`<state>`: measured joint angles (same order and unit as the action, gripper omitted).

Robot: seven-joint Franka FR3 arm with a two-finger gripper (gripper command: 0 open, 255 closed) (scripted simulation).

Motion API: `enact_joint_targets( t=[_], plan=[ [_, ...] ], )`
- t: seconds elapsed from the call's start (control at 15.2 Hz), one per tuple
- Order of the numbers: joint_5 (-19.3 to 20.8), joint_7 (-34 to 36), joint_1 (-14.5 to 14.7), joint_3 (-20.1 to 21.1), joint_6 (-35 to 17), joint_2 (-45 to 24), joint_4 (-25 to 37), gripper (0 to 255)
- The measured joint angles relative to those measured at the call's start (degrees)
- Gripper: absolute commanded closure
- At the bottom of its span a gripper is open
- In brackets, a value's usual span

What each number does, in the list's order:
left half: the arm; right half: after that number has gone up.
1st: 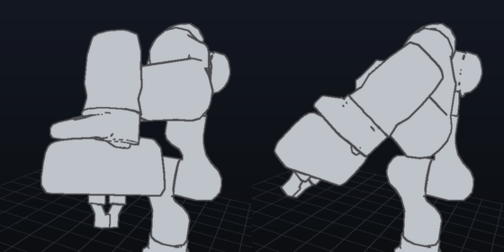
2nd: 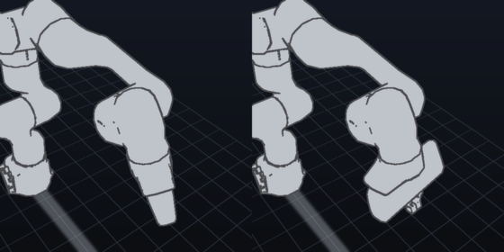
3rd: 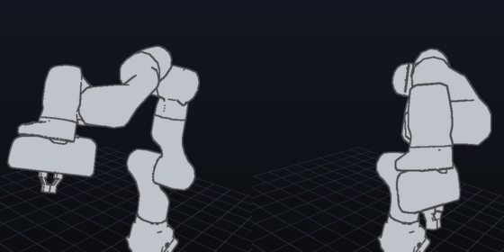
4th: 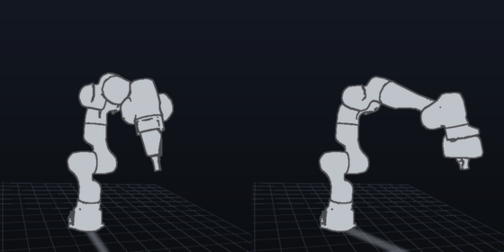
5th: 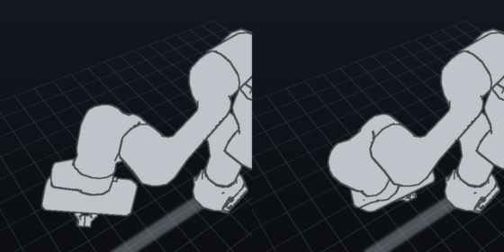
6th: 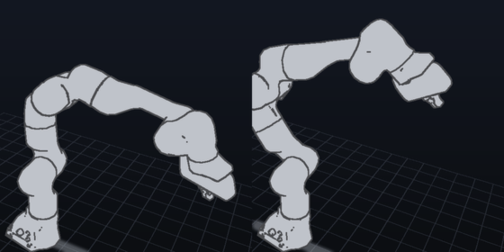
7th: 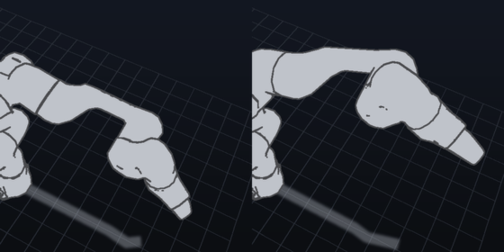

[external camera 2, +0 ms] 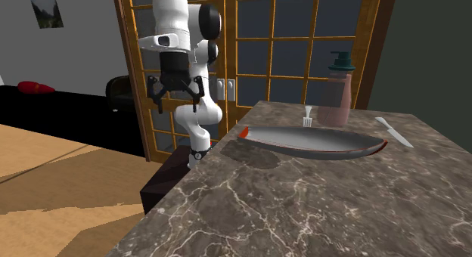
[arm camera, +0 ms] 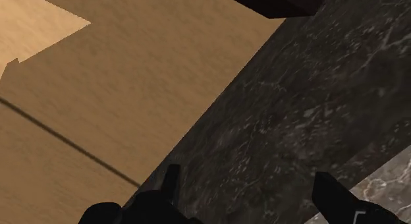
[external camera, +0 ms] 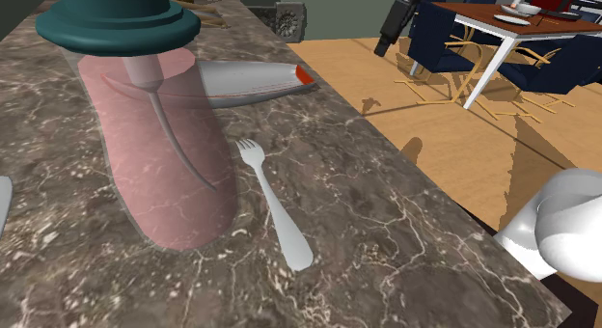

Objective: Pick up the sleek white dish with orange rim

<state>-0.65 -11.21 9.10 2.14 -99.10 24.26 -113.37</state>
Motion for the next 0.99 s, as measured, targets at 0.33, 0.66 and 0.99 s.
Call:
enact_joint_targets(
  t=[0.33,0.66,0.99],
  plan=[
    [1.2,-4.8,3.3,3.2,1.5,-7.0,8.5,0],
    [3.0,-9.0,6.6,7.0,3.4,-13.7,16.7,0],
    [5.7,-13.3,9.9,10.8,5.3,-20.2,24.7,0]
  ],
)
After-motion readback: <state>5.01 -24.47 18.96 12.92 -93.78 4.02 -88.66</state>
